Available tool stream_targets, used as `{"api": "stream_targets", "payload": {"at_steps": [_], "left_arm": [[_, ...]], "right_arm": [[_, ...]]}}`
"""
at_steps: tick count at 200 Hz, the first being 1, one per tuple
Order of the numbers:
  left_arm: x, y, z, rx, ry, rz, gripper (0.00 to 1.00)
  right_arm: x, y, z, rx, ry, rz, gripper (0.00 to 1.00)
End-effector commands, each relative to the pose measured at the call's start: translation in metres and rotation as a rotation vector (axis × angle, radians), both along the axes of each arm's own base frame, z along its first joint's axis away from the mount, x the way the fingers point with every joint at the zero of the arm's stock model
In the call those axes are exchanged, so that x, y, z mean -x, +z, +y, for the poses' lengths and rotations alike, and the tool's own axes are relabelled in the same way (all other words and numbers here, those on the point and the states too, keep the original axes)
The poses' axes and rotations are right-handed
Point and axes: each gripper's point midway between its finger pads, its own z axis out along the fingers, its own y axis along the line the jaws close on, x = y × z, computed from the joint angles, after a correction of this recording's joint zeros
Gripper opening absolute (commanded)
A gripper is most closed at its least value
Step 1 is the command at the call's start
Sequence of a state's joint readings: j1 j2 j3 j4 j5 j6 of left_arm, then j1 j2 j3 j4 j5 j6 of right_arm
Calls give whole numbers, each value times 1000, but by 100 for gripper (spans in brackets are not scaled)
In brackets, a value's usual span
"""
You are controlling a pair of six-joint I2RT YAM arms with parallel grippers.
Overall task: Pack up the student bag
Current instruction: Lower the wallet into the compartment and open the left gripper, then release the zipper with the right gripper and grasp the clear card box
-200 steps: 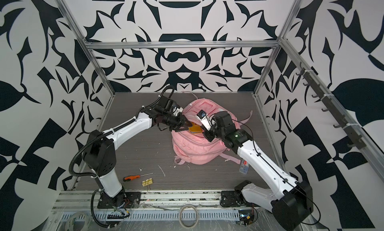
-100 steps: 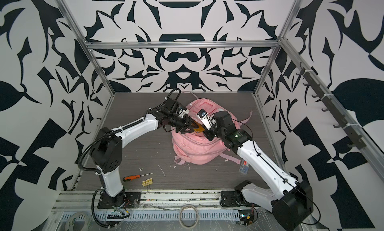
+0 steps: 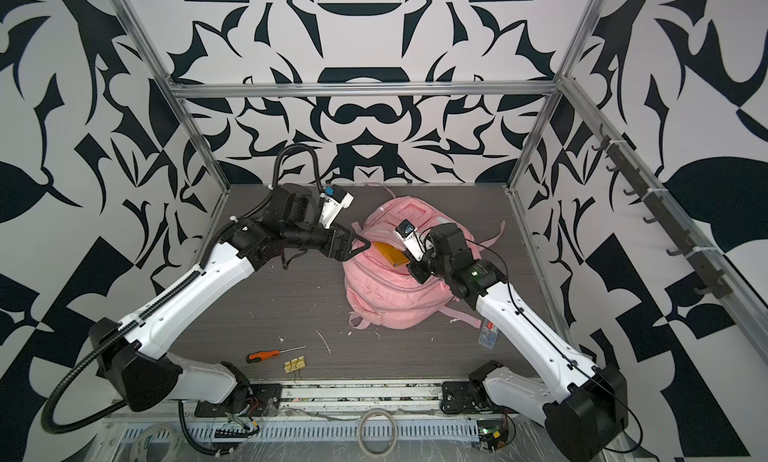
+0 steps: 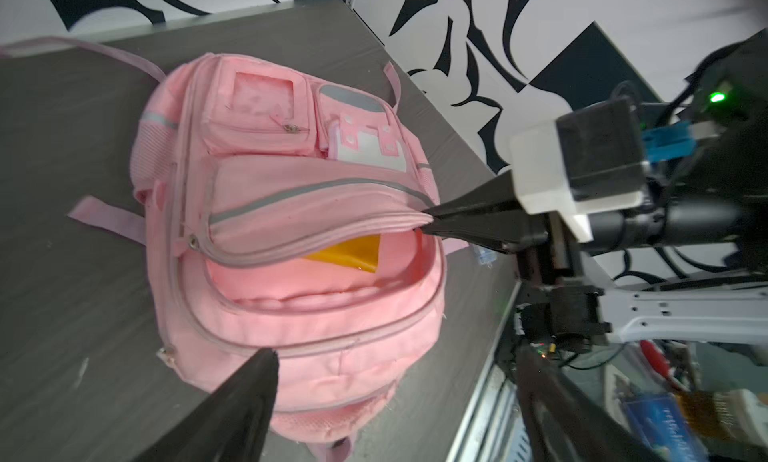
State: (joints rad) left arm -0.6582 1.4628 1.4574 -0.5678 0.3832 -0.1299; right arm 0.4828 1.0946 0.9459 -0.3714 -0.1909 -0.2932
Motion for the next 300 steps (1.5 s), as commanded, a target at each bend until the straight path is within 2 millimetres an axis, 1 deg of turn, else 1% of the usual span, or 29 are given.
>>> {"api": "stream_targets", "payload": {"at_steps": [1, 21, 52, 56, 71, 82, 88, 105, 110, 112, 117, 127, 136, 156, 173, 189, 209, 221, 231, 243, 251, 261, 269, 271, 281, 286, 300], "left_arm": [[-15, -40, -4, -183, -104, -104, 96], [-27, -45, -23, -192, -142, -149, 97], [-48, -62, -54, -240, -177, -187, 97], [-53, -62, -57, -244, -175, -199, 97], [-71, -72, -68, -292, -152, -230, 97], [-82, -78, -73, -305, -130, -238, 93], [-86, -77, -75, -299, -120, -242, 87], [-92, -73, -76, -285, -102, -238, 47], [-92, -70, -74, -279, -94, -237, 38], [-92, -69, -73, -277, -90, -236, 35], [-92, -67, -71, -269, -82, -230, 26], [-92, -61, -64, -246, -61, -220, 14], [-92, -57, -56, -235, -37, -209, 0], [-87, -48, -33, -245, 33, -198, 0], [-81, -44, -7, -274, 111, -170, 0], [-77, -45, 25, -320, 229, -107, 0], [-70, -54, 67, -346, 381, 33, 0], [-66, -56, 82, -335, 444, 90, 0], [-63, -55, 86, -307, 470, 120, 0], [-61, -56, 83, -268, 477, 159, 0], [-60, -58, 79, -246, 473, 182, 0], [-61, -59, 73, -221, 466, 198, 0], [-62, -61, 68, -206, 461, 215, 0], [-62, -61, 67, -200, 459, 219, 0], [-64, -64, 62, -181, 453, 231, 0], [-64, -65, 60, -169, 451, 236, 0], [-68, -64, 53, -138, 438, 238, 0]], "right_arm": [[0, 52, 8, -129, 22, -123, 0], [1, 54, 5, -136, 17, -125, 0], [4, 56, 4, -141, 19, -123, 0], [5, 56, 4, -141, 18, -121, 0], [5, 54, 1, -138, 8, -117, 0], [6, 54, -1, -140, 0, -121, 0], [6, 54, -2, -141, -4, -118, 0], [2, 54, -6, -149, -23, -110, 0], [0, 53, -7, -151, -32, -104, 0], [-1, 52, -8, -152, -37, -101, 0], [-2, 51, -10, -157, -44, -95, 0], [-8, 51, -12, -175, -58, -89, 0], [-14, 53, -14, -192, -75, -87, 0], [-32, 52, -19, -204, -110, -61, 0], [-50, 55, -14, -211, -119, -41, 0], [-69, 59, -7, -223, -124, -17, 0], [-94, 63, 4, -268, -149, 27, 0], [-107, 66, 9, -303, -170, 58, 7], [-116, 68, 13, -335, -189, 84, 20], [-123, 70, 15, -364, -215, 113, 36], [-123, 71, 13, -369, -241, 137, 48], [-117, 68, 5, -365, -277, 173, 57], [-110, 62, -5, -362, -319, 205, 62], [-106, 65, -9, -367, -328, 204, 63], [-92, 58, -27, -387, -393, 250, 67], [-85, 53, -38, -398, -435, 279, 69], [-56, 36, -74, -395, -574, 358, 72]]}}
